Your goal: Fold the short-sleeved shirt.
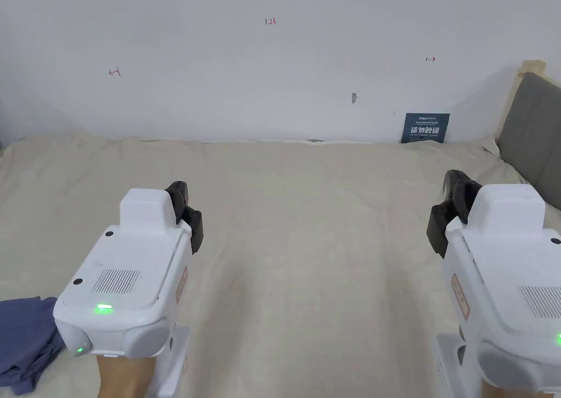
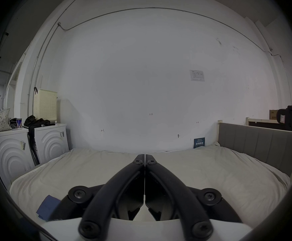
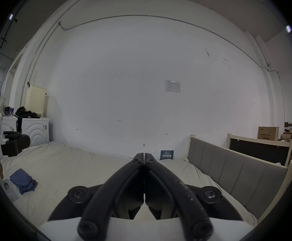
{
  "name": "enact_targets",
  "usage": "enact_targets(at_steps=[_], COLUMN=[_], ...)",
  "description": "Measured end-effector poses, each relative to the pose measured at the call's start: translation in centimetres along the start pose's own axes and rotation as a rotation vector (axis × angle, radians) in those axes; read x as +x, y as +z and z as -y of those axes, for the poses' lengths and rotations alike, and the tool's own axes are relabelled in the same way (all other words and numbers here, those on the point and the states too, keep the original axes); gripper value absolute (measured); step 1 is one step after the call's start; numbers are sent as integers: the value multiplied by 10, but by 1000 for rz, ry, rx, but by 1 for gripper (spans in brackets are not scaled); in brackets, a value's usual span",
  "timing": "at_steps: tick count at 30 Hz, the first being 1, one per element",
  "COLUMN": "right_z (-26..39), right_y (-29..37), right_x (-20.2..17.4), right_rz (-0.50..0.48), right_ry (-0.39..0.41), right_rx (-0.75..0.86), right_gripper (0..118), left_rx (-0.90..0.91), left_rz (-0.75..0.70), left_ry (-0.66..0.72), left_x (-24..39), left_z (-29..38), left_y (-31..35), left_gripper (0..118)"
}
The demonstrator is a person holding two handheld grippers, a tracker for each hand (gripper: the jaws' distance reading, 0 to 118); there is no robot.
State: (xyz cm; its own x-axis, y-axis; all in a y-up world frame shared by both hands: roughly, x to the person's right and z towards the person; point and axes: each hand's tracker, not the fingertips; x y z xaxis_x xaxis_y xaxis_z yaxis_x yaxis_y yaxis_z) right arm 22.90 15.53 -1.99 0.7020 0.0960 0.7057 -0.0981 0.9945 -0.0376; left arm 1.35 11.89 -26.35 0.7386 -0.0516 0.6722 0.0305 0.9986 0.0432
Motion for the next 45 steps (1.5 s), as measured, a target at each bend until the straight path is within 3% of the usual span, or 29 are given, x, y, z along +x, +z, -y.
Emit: enact_targets(at_steps=[13, 16, 19, 20, 21, 23, 45], right_z=[1, -1, -1, -1, -1, 0, 0], right_y=[1, 2, 1, 1, 0, 0, 2], right_x=[0, 1, 0, 0, 0, 1, 1], right_rz=[4, 5, 3, 5, 4, 7, 20], right_ry=[-1, -6, -4, -4, -6, -15, -18], right_rx=[0, 0, -7, -11, -13, -10, -6], right_gripper=[2, 33, 76, 95, 107, 118, 118], left_rx=[4, 14, 14, 13, 13, 26, 33], left_rz=[-2, 0, 7, 6, 5, -3, -9], left_ry=[-2, 6, 10, 10, 9, 7, 10], left_x=[0, 0, -1, -1, -1, 0, -2], left_z=[-1, -2, -3, -3, -3, -3, -3], left_y=[1, 2, 2, 2, 1, 3, 6], left_gripper=[1, 30, 84, 109, 118, 118, 118])
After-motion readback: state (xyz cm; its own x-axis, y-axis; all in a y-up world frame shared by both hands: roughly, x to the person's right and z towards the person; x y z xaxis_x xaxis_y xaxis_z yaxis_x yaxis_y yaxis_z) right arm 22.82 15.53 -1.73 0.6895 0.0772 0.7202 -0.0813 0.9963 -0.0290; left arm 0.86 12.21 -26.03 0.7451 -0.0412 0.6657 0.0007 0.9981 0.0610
